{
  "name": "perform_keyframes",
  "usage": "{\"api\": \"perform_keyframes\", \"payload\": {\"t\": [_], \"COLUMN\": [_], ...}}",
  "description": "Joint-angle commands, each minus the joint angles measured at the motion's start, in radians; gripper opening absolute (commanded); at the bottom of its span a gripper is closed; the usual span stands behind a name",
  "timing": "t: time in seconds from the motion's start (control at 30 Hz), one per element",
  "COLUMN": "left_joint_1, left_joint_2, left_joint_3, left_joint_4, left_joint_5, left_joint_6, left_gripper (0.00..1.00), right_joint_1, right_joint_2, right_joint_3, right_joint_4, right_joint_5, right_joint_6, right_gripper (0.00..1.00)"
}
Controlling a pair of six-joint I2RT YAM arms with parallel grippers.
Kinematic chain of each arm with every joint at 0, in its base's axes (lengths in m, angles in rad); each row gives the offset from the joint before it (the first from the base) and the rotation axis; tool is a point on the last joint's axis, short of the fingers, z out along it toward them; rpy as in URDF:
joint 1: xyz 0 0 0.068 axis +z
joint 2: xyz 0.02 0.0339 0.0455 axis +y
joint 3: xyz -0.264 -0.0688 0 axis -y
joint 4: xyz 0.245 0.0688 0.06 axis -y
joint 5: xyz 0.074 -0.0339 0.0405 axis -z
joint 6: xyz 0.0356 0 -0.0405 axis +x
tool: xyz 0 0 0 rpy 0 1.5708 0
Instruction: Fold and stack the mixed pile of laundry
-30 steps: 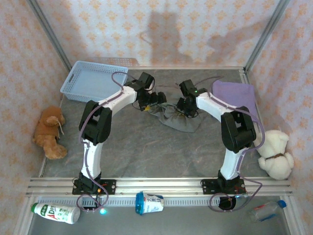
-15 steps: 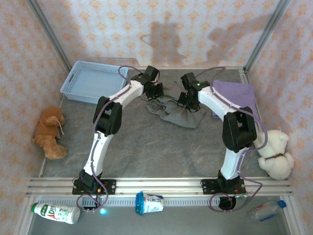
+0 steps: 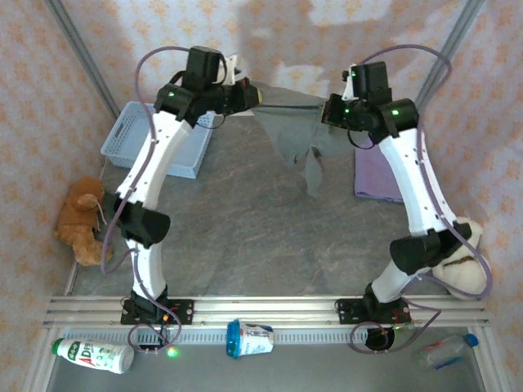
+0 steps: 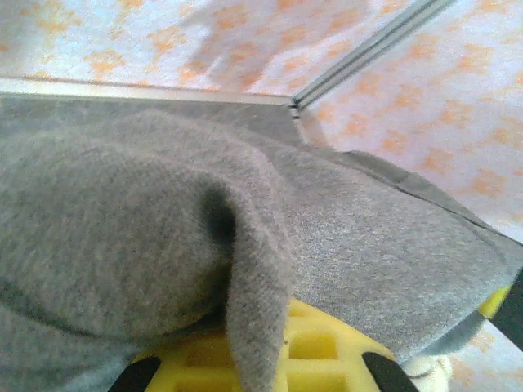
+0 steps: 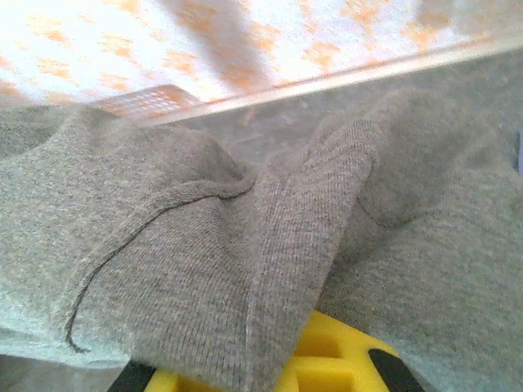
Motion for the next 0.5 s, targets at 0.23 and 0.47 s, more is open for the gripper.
{"api": "perform_keyframes", "payload": {"t": [0.23, 0.47], "left_joint_1": [0.052, 0.051], "left_joint_2": [0.14, 0.062], "left_joint_3": [-0.147, -0.446], "left_joint_4": [-0.168, -0.031], "left_joint_5": [-0.23, -0.242], "left_joint_6": [-0.018, -0.041], "left_gripper": [1.0, 1.0], "right_joint_1": [-0.03, 0.022], "right_joint_2": [0.247, 0.3], "right_joint_3": [0.013, -0.056], "right_joint_4": [-0.043, -0.042], "right_joint_5": [0.233, 0.2], "right_joint_6": [0.029, 0.114], "right_gripper": [0.81, 0.82]}}
